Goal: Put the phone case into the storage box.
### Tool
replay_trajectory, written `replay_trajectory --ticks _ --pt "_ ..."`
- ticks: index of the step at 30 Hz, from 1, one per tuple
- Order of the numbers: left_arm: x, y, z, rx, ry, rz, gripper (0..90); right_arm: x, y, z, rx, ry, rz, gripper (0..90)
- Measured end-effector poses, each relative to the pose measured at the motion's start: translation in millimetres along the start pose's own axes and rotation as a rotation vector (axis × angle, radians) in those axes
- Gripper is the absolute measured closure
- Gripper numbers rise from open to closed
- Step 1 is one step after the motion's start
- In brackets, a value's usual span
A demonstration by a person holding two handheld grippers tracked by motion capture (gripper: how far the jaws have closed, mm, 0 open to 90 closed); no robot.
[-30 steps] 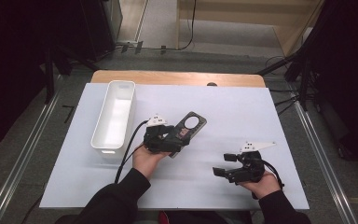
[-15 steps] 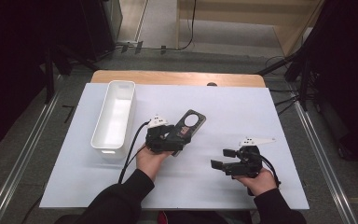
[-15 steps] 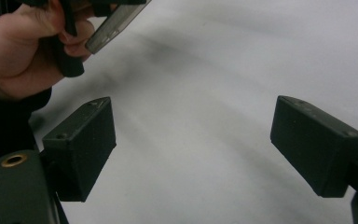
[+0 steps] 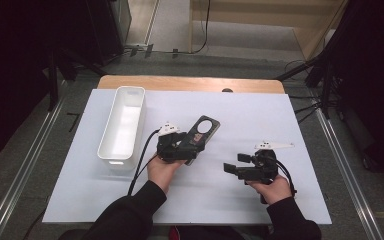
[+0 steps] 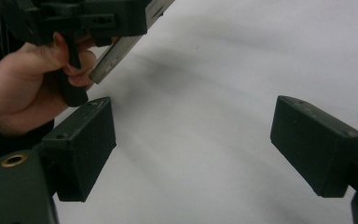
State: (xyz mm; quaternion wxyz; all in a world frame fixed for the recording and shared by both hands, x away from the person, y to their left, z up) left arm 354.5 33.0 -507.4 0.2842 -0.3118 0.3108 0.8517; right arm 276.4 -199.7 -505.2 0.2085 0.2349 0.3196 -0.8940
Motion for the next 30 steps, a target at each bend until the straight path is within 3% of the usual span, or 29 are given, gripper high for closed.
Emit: replay_trajectory --ticks 8,18,30 --pt "-0.1 3.0 -0.1 -0.024 0.012 -0.013 11.6 -10.7 0.3 0.1 -0.004 0.027 -0.041 12.9" --pt "2.1 4.0 -0.8 -0.032 0.028 -0.003 11.6 -21.3 -1.0 -4.2 0.01 0.028 -0.048 12.9" --pt "6.5 11.0 -4.6 -0.031 0.041 -0.007 11.6 -35.4 -1.2 -9.0 -0.02 0.065 -0.079 12.9"
Point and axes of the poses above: each handheld gripper's, and its own axes: z roughly backward along the jaws, x roughly out of its underside, y roughly to its right, the point moved 4 cm from there along -z, roughly forward along the jaws, and after that the axes turned 13 degrees about -y, right-handed, at the moved point
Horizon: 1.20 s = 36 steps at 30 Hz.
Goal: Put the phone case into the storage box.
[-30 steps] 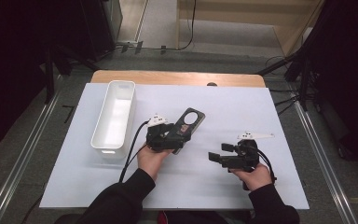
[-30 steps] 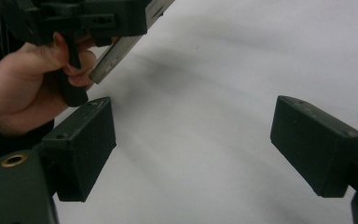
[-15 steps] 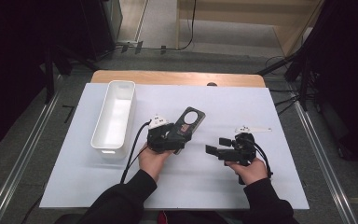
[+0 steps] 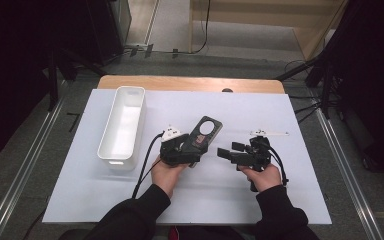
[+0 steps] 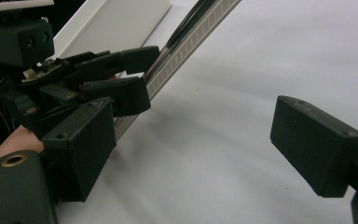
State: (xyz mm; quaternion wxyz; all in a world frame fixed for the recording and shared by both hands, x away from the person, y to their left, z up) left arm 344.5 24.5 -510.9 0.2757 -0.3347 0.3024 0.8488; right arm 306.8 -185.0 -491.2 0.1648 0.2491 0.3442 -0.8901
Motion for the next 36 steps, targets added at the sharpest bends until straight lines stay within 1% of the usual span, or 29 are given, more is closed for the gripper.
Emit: replay_trajectory --ticks 3,5,7,10,13,15,17,19,20,21,25,27,30,34,36 --pt "1.2 0.7 0.1 0.005 0.006 0.0 11.6 -3.2 1.1 1.2 0.003 0.012 -0.009 12.9" --pt "2.0 0.9 -0.5 -0.001 0.007 0.006 11.6 -6.9 2.4 2.0 0.006 0.02 -0.014 12.9" --pt "2.3 0.5 -1.1 -0.004 0.01 0.018 11.6 -10.6 2.5 1.8 0.01 0.023 -0.028 12.9" --pt "2.6 -0.6 -1.4 0.005 0.015 0.041 11.6 -18.3 0.1 -0.8 0.012 0.032 -0.042 13.0" --pt "2.1 -0.6 -1.0 0.002 0.019 0.044 11.7 -24.6 -4.7 -4.9 0.027 0.023 -0.041 13.0" --pt "1.3 -1.2 0.0 0.002 0.026 0.048 11.7 -27.6 -6.5 -7.6 0.033 0.018 -0.049 12.9" --pt "0.8 -2.1 0.9 0.008 0.029 0.056 11.7 -30.6 -8.0 -9.6 0.029 0.012 -0.054 12.9" --pt "0.8 -3.0 1.3 0.002 0.028 0.053 11.6 -34.0 -9.3 -11.0 0.037 0.004 -0.054 12.9" --pt "1.0 -3.4 1.1 0.003 0.027 0.059 11.6 -35.7 -9.7 -11.5 0.044 -0.001 -0.055 13.0" --pt "1.0 -3.9 0.7 0.003 0.027 0.063 11.6 -37.4 -10.0 -12.3 0.039 -0.001 -0.061 13.0" --pt "1.5 -5.4 -0.6 0.004 0.026 0.077 11.6 -43.9 -9.9 -15.2 0.046 -0.009 -0.076 13.2" --pt "1.4 -6.4 -0.5 0.004 0.027 0.078 11.6 -48.0 -9.7 -14.5 0.052 -0.005 -0.068 15.9" --pt "1.5 -6.8 -0.2 0.001 0.03 0.08 11.6 -53.8 -7.6 -12.7 0.037 0.004 -0.089 18.4" --pt "1.6 -6.5 -0.2 0.0 0.031 0.081 11.6 -60.8 -6.6 -11.9 0.031 -0.013 -0.104 20.9" --pt "1.5 -6.6 0.3 0.001 0.034 0.083 11.6 -64.7 -6.5 -11.6 0.039 -0.019 -0.109 20.9"
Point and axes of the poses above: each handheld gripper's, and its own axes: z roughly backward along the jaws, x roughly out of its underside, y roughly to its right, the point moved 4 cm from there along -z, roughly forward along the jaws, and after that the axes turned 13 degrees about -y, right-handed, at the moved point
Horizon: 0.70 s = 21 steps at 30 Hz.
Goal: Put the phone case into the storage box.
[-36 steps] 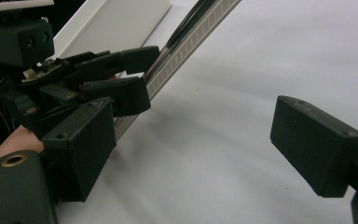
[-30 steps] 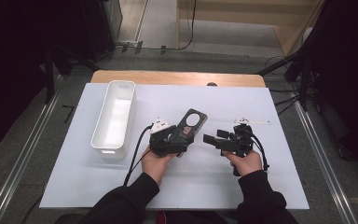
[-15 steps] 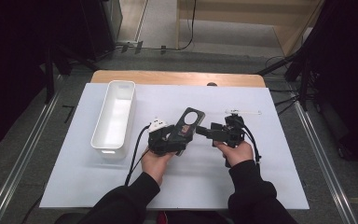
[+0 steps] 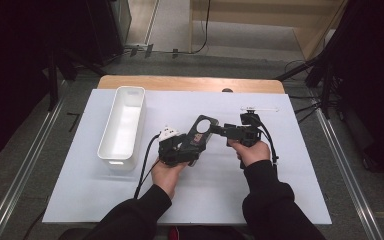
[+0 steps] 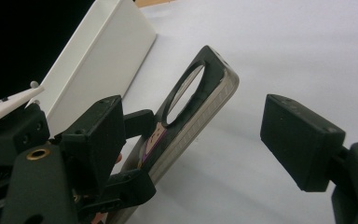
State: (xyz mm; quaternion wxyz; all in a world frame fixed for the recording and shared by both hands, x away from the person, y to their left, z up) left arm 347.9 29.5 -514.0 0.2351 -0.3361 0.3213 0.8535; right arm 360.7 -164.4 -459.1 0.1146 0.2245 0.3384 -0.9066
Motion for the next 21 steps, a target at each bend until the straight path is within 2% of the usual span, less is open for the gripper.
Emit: replay_trajectory --ticks 5,12,16,21 --pt "0.4 -0.9 -0.6 0.024 -0.01 0.018 11.6 -7.9 -1.0 -1.1 -0.004 -0.018 -0.028 22.2" --pt "-0.2 -0.8 -0.2 0.032 -0.001 0.024 11.6 -13.6 1.9 -5.3 -0.01 -0.039 -0.072 25.3" --pt "-0.3 -0.2 0.0 0.028 0.002 0.021 11.6 -15.0 4.1 -8.2 -0.018 -0.052 -0.108 28.2" --pt "-0.5 0.7 1.2 0.02 0.018 0.027 11.7 -16.1 4.4 -11.6 -0.03 -0.045 -0.122 28.5"
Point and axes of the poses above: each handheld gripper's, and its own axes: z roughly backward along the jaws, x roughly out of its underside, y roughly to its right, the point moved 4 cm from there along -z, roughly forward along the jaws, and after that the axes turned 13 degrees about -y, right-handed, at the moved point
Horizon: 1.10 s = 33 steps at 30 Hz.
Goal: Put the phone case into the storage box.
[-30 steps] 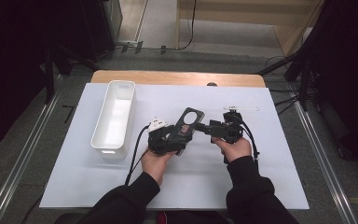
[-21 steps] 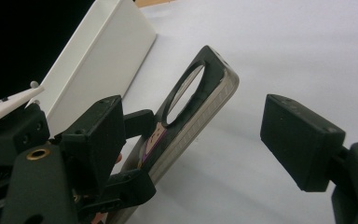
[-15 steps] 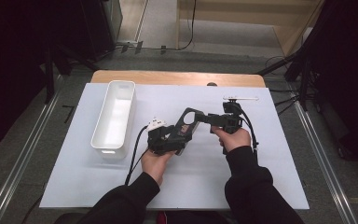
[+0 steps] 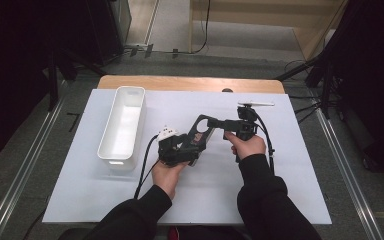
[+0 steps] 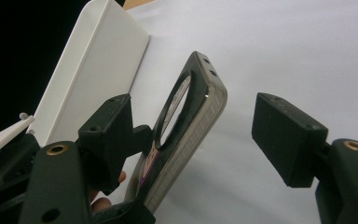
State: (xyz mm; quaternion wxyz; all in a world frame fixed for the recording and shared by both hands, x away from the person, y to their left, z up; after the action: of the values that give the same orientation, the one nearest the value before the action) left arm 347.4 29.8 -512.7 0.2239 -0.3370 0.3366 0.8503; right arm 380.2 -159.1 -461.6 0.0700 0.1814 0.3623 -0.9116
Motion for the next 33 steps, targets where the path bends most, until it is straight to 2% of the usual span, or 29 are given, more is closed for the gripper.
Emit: replay_trajectory --ticks 10,20,33 --pt "3.4 -0.5 -3.5 -0.005 -0.007 0.011 11.6 -2.8 1.1 -9.8 -0.016 0.002 -0.037 32.4" --pt "4.5 -0.8 -5.4 -0.012 -0.003 0.016 11.6 -4.2 4.2 -11.6 -0.041 -0.012 -0.102 39.6" --pt "5.0 -0.3 -5.7 -0.007 -0.004 0.015 11.6 -9.1 7.5 -13.7 -0.028 -0.002 -0.147 51.7"
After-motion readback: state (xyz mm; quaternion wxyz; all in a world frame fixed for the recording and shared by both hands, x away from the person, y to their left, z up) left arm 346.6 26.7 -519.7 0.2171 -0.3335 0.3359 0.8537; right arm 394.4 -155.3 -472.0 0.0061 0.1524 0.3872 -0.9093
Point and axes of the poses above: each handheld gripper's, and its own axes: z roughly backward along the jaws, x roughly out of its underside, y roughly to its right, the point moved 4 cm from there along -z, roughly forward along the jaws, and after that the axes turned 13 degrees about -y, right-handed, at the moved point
